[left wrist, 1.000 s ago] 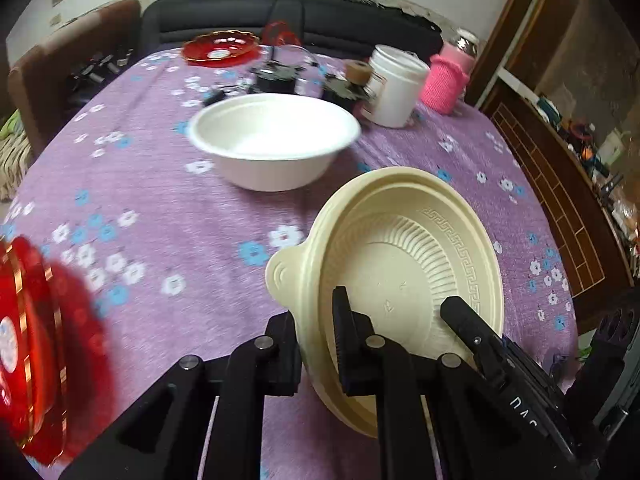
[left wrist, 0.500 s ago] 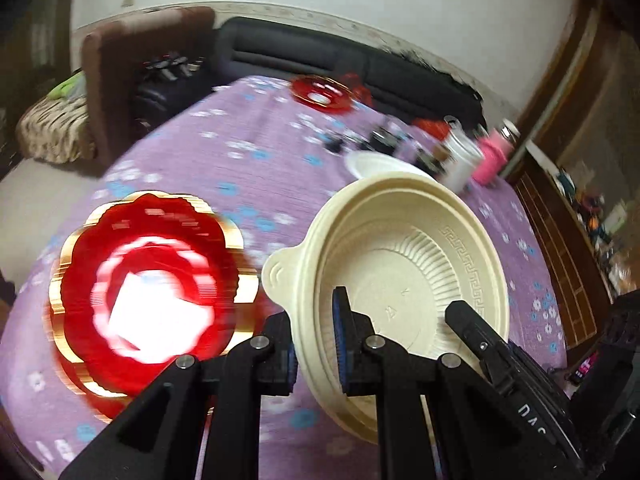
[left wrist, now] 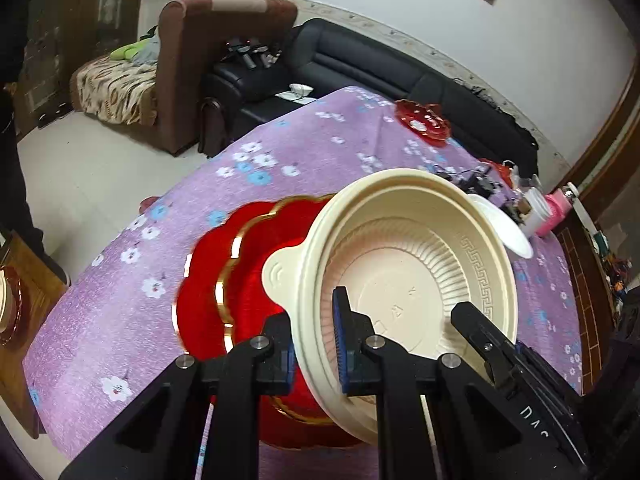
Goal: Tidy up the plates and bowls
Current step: 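Carry the cream bowl toward the red plate stack, then lower the cream bowl onto the red plate stack and open both grippers, then move both grippers toward the white paper bowl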
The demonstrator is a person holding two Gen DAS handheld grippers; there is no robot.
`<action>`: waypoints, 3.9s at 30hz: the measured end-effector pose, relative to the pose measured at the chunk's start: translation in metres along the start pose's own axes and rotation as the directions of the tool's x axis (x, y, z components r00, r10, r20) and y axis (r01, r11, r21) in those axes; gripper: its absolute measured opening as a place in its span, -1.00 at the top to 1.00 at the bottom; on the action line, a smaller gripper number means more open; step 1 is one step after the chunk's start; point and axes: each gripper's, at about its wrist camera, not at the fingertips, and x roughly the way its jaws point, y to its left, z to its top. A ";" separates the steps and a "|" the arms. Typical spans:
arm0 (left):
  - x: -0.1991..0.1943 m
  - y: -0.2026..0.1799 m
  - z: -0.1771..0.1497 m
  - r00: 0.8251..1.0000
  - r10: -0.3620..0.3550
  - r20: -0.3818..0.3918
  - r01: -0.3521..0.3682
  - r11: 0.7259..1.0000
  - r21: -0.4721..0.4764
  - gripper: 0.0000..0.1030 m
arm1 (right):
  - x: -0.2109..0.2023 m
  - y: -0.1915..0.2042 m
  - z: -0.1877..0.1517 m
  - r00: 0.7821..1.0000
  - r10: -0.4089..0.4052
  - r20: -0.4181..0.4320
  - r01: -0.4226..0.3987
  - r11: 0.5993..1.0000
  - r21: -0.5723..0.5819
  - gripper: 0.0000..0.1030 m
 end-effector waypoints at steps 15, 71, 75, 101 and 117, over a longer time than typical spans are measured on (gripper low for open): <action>0.019 0.017 0.003 1.000 0.015 -0.014 -0.016 0.999 -0.041 0.54 | 0.026 0.014 -0.001 0.998 -0.043 -0.037 0.041 0.998 -0.046 0.63; -0.112 -0.113 -0.083 0.935 0.011 0.355 -0.136 0.935 0.329 -0.63 | -0.116 -0.062 -0.049 0.984 -0.080 0.157 0.063 0.991 0.115 -0.20; -0.111 -0.126 -0.087 0.936 -0.004 0.352 -0.128 0.928 0.351 -0.64 | -0.126 -0.078 -0.049 0.981 -0.093 0.168 0.070 0.988 0.135 -0.20; -0.100 -0.217 -0.019 0.952 -0.136 0.276 -0.015 0.875 0.484 -0.68 | -0.182 -0.160 0.017 0.925 -0.289 0.248 0.251 0.952 0.174 -0.20; 0.046 -0.241 0.125 0.992 0.003 0.126 -0.034 0.969 0.244 -0.77 | -0.142 -0.216 0.139 0.900 -0.358 0.248 0.302 0.923 0.238 -0.30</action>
